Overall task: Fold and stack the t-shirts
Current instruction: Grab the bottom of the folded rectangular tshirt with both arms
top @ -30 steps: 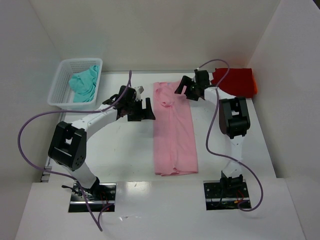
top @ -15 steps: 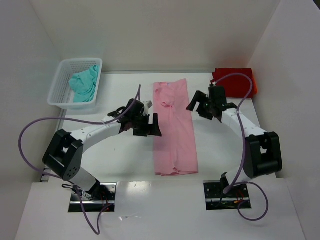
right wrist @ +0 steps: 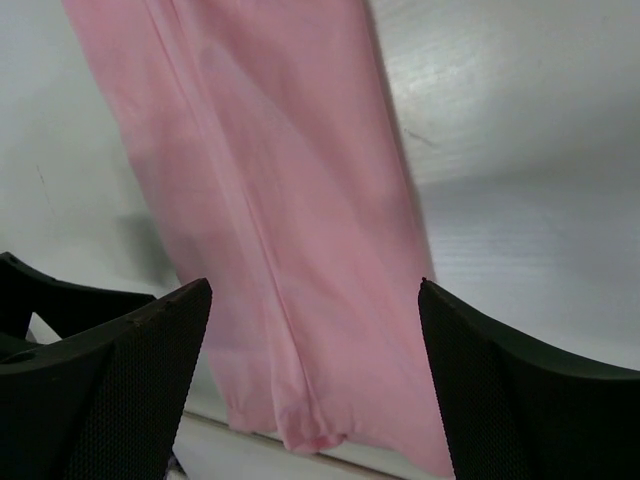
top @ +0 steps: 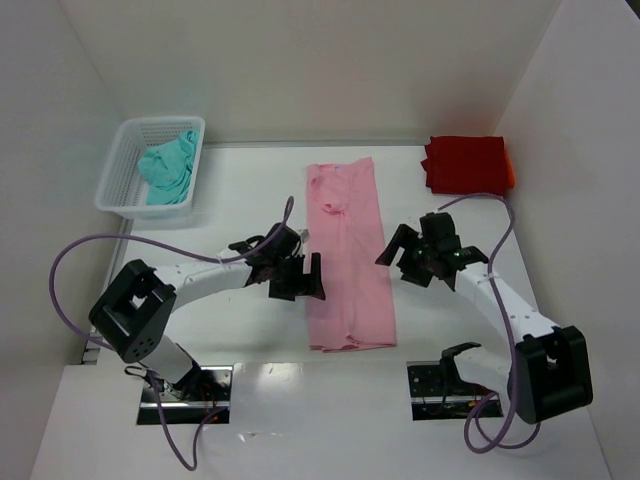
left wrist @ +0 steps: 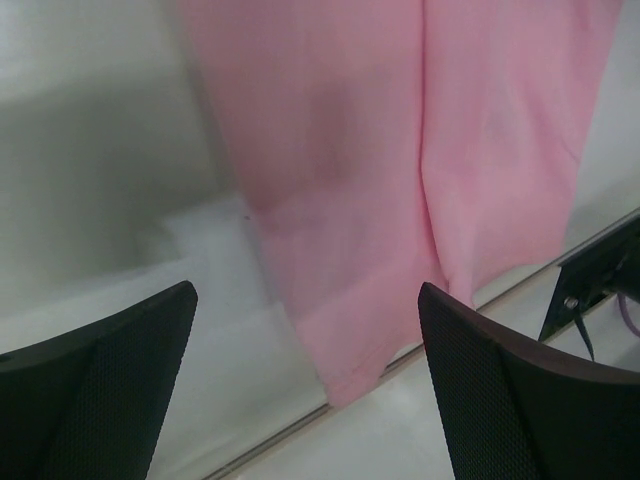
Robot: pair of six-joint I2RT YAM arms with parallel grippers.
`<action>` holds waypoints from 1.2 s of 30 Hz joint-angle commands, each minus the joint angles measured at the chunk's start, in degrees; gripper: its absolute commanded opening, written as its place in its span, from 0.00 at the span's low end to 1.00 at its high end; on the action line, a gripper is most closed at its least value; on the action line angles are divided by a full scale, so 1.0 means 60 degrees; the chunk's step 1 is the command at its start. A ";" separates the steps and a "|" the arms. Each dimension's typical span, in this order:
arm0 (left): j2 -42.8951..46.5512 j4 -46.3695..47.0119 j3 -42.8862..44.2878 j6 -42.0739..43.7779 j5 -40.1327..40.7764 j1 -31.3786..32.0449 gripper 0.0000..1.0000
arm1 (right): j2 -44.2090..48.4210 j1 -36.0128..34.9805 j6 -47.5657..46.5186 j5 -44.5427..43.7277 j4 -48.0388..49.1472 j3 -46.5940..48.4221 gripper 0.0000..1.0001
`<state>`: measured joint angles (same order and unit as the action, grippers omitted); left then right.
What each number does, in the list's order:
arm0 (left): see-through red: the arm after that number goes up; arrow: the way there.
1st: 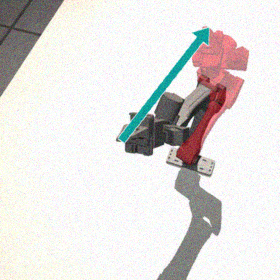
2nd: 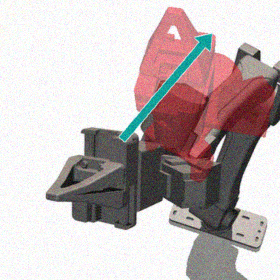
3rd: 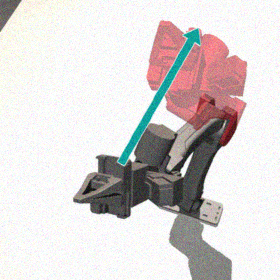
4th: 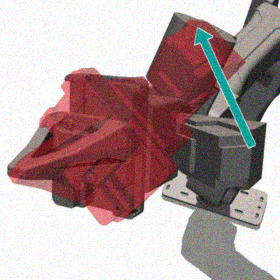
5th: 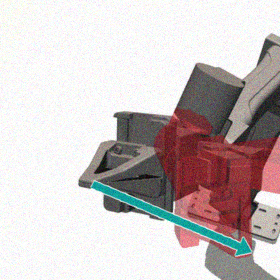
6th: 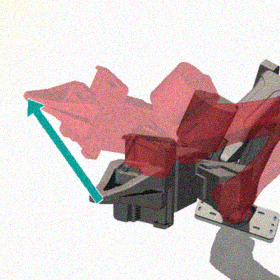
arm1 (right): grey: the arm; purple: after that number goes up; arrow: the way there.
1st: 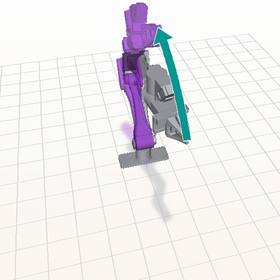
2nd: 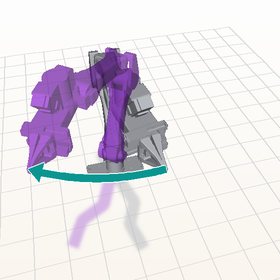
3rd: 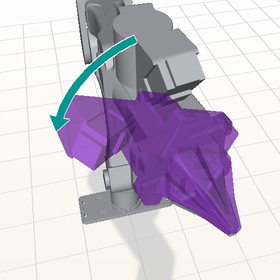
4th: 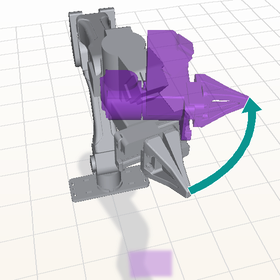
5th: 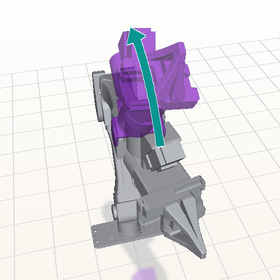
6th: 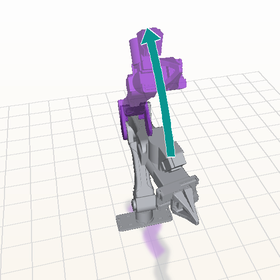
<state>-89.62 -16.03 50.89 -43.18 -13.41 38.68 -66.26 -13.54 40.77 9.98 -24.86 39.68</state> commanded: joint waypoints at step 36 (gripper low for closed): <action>-0.2519 0.1251 0.3556 0.1380 -0.0677 -0.0938 0.88 | -0.0982 -0.1171 0.0792 -0.1648 0.1492 0.0695 0.98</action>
<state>-100.53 -11.88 67.09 -40.23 -9.47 32.77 -70.04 -21.04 47.09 1.43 -19.59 40.34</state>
